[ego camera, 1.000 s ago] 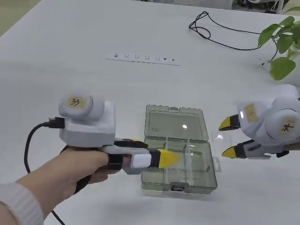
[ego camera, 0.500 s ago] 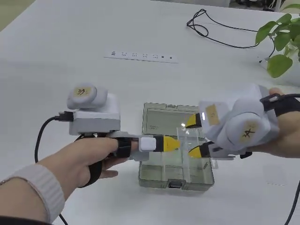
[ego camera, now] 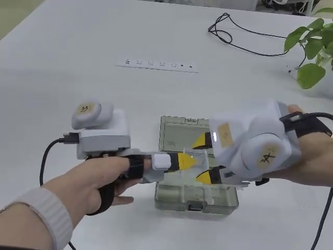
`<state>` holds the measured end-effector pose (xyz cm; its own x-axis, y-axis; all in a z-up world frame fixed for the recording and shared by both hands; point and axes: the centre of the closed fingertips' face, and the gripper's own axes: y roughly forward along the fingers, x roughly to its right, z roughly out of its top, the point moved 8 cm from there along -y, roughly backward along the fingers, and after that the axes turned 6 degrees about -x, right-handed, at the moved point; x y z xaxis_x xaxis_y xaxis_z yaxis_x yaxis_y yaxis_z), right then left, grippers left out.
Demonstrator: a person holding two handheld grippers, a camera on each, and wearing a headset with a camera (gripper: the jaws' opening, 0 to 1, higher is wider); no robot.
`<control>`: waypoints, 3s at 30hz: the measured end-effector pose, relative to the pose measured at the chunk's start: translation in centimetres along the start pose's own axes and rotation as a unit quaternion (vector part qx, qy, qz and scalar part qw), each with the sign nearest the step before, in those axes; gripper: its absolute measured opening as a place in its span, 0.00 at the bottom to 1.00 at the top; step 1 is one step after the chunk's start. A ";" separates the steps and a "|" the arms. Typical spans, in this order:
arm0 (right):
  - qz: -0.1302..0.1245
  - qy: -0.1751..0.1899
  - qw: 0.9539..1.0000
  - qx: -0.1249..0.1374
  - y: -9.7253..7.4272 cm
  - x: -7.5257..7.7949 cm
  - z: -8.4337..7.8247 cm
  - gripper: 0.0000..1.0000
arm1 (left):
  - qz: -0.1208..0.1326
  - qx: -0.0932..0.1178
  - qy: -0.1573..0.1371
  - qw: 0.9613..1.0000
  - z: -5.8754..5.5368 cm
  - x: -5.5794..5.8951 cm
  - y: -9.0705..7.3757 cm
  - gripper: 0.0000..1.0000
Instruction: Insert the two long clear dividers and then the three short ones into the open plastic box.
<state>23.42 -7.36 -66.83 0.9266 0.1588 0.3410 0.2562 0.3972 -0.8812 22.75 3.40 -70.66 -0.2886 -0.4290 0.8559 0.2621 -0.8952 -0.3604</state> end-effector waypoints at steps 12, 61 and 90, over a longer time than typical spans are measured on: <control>0.004 0.000 1.000 0.017 -0.2 -0.1 0.9 0.32 | -0.025 0.001 -0.014 1.000 -0.2 -0.2 -0.7 0.00; 0.216 0.112 0.968 0.061 -2.4 0.0 1.5 0.14 | -0.051 -0.003 0.444 0.895 -2.7 1.8 -2.2 0.00; 0.257 0.083 0.963 0.011 -2.1 0.4 2.0 0.02 | -0.050 -0.016 0.462 0.885 -2.1 2.3 -1.9 0.00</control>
<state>22.69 -6.35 -64.26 0.9609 0.1946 -0.1970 -0.2526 0.3242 -0.9117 19.64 3.88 -68.80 -0.9431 -0.2497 0.2197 0.1709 -0.9305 -0.3239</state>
